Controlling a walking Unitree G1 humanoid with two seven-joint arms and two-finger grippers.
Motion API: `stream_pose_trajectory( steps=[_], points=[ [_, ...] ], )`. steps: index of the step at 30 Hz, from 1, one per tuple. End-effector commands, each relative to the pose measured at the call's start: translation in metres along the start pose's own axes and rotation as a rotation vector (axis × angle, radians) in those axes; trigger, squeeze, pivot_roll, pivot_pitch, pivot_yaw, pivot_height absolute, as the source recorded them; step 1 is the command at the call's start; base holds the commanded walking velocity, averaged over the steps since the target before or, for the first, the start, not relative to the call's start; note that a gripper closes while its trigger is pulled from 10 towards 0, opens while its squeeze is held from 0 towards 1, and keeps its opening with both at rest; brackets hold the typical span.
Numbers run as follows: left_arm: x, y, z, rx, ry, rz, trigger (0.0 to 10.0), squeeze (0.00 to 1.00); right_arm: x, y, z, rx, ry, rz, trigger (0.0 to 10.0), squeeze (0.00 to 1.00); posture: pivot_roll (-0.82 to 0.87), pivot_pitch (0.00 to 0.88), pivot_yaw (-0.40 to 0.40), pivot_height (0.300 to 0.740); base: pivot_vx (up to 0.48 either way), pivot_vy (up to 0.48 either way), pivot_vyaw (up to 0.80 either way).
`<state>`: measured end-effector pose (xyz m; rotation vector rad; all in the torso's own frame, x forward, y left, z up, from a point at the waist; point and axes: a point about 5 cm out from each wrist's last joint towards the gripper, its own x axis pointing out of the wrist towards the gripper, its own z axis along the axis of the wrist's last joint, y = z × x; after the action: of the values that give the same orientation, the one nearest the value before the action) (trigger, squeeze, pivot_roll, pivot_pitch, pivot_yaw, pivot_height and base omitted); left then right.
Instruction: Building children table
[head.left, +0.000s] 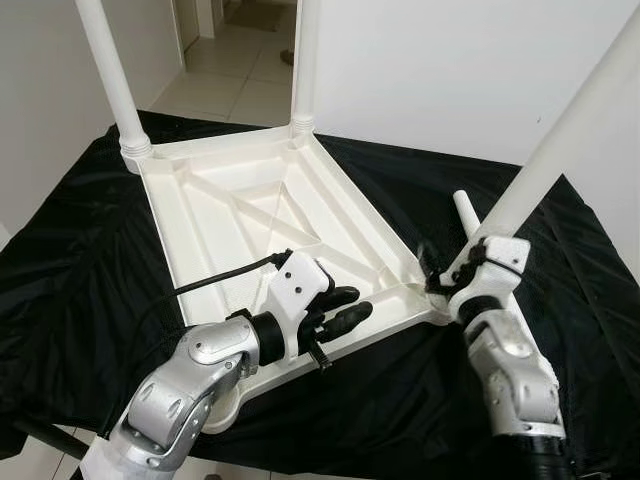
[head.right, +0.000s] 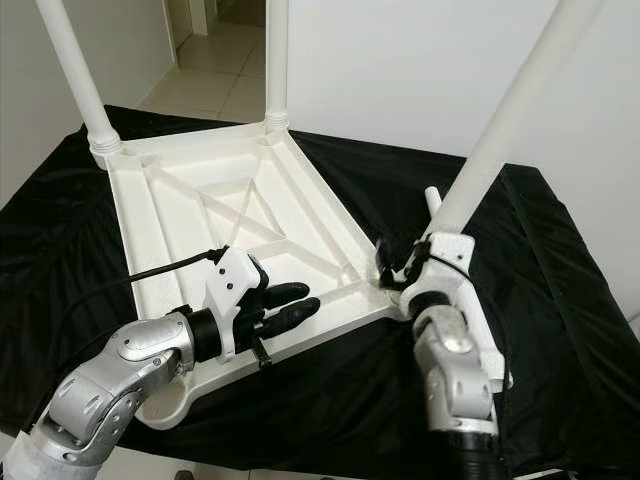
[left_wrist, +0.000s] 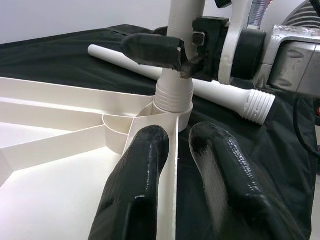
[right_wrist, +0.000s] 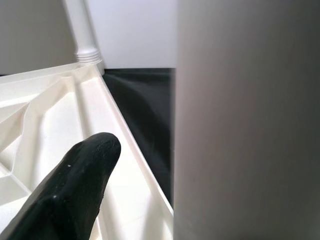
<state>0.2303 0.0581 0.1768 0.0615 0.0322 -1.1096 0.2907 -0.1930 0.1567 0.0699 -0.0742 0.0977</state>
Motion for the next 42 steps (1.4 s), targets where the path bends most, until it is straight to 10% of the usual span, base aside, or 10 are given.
stream_pose_trajectory(
  steps=[1, 14, 24, 28, 31, 42],
  points=[
    [0.003, -0.002, 0.002, 0.010, -0.006, -0.018, 10.0, 0.00, 0.004, -0.001, 0.000, -0.003, 0.013, 0.066, 10.0, 0.00, 0.12, 0.027, -0.082, 0.740, 0.000, 0.000, 0.00],
    [0.006, 0.005, 0.005, 0.018, -0.006, 0.019, 10.0, 0.00, -0.011, -0.015, -0.012, -0.128, 0.133, 0.464, 10.0, 0.00, 0.13, 0.035, -0.078, 0.740, 0.000, 0.000, 0.00],
    [0.011, 0.006, 0.000, 0.006, 0.010, 0.026, 10.0, 0.00, -0.012, -0.022, -0.025, -0.159, 0.201, 0.541, 10.0, 0.00, 0.14, 0.039, -0.078, 0.740, 0.000, 0.000, 0.00],
    [0.014, 0.006, -0.003, 0.000, 0.015, 0.029, 10.0, 0.00, -0.008, -0.007, -0.033, -0.128, 0.195, 0.575, 10.0, 0.00, 0.14, 0.040, -0.080, 0.740, 0.000, 0.000, 0.00],
    [0.015, 0.006, -0.002, -0.003, 0.013, 0.030, 10.0, 0.00, -0.007, 0.039, -0.040, -0.030, 0.156, 0.671, 10.0, 0.00, 0.16, 0.049, -0.091, 0.740, 0.000, 0.000, 0.00],
    [0.009, 0.010, -0.008, -0.001, 0.024, 0.049, 10.0, 0.00, -0.010, 0.071, -0.045, 0.035, 0.129, 0.742, 10.0, 0.00, 0.16, 0.060, -0.106, 0.740, 0.000, 0.000, 0.00]
  ],
)
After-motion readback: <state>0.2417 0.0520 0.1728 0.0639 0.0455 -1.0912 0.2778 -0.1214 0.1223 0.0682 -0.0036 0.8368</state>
